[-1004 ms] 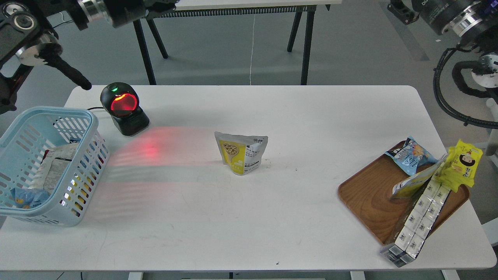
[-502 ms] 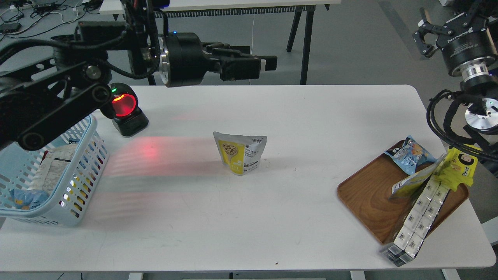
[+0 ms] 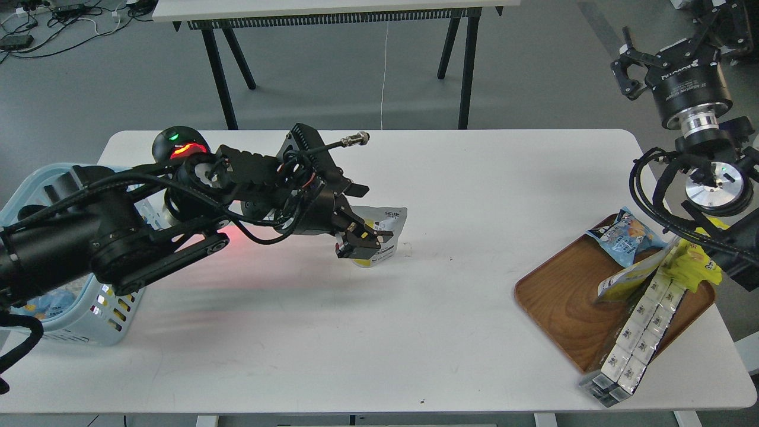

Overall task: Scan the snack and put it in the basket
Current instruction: 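Reach the left gripper to the yellow packet and grasp it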

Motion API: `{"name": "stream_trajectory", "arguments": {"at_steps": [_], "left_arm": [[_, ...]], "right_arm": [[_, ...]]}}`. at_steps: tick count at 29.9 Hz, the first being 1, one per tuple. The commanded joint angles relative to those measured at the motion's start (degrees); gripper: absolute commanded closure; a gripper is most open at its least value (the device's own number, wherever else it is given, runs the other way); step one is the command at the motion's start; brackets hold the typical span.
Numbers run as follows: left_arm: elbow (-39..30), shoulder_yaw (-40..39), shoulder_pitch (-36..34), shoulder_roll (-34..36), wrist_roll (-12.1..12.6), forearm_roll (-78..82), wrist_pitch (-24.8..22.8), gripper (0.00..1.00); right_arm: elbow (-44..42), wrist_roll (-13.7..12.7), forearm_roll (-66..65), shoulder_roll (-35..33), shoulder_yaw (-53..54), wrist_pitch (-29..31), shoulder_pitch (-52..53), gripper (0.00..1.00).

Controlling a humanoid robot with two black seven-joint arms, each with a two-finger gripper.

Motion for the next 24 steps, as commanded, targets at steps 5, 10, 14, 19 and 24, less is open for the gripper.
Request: {"name": "stream_trajectory", "arguments": {"at_steps": [5, 10, 14, 19, 24], "left_arm": [[5.2, 0.9, 0.0, -2.0, -0.1, 0.0, 3.1, 0.23], [5.2, 2.4, -0.1, -1.8, 0.0, 0.0, 3.7, 0.42], [5.2, 2.4, 0.0, -1.4, 0.0, 0.0, 4.1, 0.54], [5.2, 2.4, -0.1, -1.2, -0.1, 0.0, 3.9, 0.72], [5.2, 2.4, 0.1, -1.1, -0.6, 0.0, 4.0, 0.84]], "right_arm": [[0.2, -0.1, 0.0, -0.1, 0.0, 0.0, 0.1, 0.01], [0.2, -0.1, 0.0, 0.0, 0.0, 0.0, 0.2, 0.01], [0.2, -0.1, 0.0, 0.0, 0.0, 0.0, 0.3, 0.01], [0.2, -0.1, 0.0, 0.0, 0.0, 0.0, 0.3, 0.01], [0.5, -0.1, -0.1, 0.0, -0.1, 0.0, 0.5, 0.01]]}}
